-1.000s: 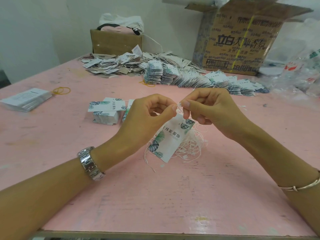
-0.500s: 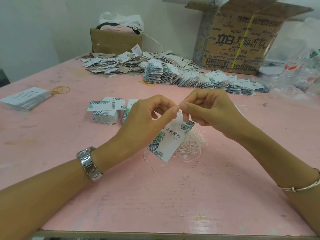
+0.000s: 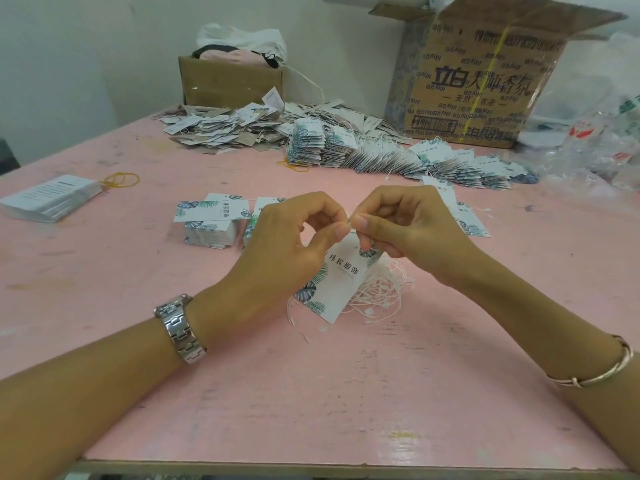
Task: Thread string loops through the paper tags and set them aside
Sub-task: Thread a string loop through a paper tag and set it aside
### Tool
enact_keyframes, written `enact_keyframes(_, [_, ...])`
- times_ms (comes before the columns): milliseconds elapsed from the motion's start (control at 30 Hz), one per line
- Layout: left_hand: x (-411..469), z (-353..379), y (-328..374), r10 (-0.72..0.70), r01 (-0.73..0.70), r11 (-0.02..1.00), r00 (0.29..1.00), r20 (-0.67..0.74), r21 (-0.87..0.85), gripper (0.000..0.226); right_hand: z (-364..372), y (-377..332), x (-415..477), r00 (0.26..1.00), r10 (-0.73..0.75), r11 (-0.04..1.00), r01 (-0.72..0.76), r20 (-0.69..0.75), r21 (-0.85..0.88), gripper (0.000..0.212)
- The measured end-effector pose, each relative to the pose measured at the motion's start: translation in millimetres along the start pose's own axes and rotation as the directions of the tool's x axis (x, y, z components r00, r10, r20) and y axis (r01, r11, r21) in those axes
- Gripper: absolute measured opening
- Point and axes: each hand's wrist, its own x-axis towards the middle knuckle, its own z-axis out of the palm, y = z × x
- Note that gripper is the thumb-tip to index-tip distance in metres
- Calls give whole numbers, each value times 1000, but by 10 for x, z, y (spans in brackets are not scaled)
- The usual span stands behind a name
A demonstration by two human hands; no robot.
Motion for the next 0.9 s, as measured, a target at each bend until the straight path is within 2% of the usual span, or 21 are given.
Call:
enact_keyframes(267, [-8,5,-21,18,-18,1000,999,-28,1,10,64,8,-27,999,-32,999,32,-33,-16,8])
enact_keyframes(533, [-24,11,-21,15,-13,1000,998,-64,25,16,90,6,-33,997,-46,999,45,-61,-15,10])
enact_keyframes(733, [-31,15,-54,-43,46,998,996,-79,39,8,115,25,-34,995,-64,997,61,-74,-53,10])
enact_keyframes(900, [-10,35,-33,-95,96,995,993,-77,13,10,62,9,-21,994,-86,994,80,-72,-81,8])
